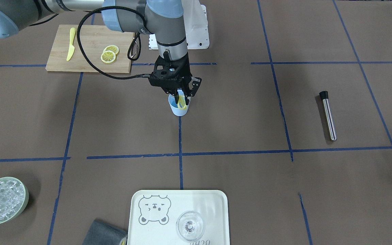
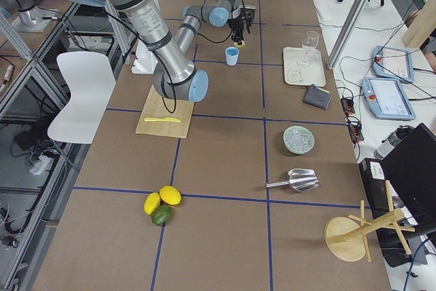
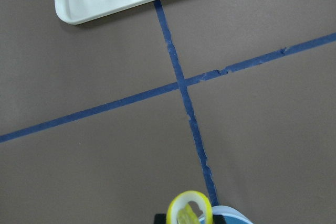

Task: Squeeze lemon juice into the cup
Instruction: 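Lower the lemon slice into the blue cup and open the right gripper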

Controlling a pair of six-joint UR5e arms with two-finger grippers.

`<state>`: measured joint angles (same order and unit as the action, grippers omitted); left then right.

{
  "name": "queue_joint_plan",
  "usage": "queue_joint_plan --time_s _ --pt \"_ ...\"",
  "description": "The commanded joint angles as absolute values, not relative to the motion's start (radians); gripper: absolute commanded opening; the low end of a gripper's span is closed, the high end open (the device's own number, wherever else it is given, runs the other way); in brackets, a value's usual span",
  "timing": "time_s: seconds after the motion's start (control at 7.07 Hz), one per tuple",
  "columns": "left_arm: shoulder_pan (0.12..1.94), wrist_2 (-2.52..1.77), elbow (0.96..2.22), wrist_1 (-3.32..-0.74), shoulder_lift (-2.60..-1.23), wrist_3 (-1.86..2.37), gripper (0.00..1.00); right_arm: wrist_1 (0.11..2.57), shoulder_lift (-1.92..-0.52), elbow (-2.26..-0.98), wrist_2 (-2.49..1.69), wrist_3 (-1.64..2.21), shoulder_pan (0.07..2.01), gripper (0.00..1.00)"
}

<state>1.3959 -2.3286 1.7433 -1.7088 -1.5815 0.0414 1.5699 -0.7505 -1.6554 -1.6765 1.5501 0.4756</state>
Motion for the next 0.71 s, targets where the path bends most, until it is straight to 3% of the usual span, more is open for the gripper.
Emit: queue_joint_plan --time_s 0.0,0.28,0.57 --pt "1.396 -2.329 1.744 -1.709 -1.582 0.041 1.0 1.597 -0.756 -1.658 -1.706 1.549 0.476 0.39" --pt "1.396 -2.329 1.738 -1.709 -1.582 0.04 1.0 1.612 -0.776 -1.658 -1.71 1.549 0.476 0.41" --pt "1.396 -2.329 1.74 -1.709 -1.582 0.04 1.0 1.629 -0.775 -1.667 -1.713 1.549 0.471 0.58"
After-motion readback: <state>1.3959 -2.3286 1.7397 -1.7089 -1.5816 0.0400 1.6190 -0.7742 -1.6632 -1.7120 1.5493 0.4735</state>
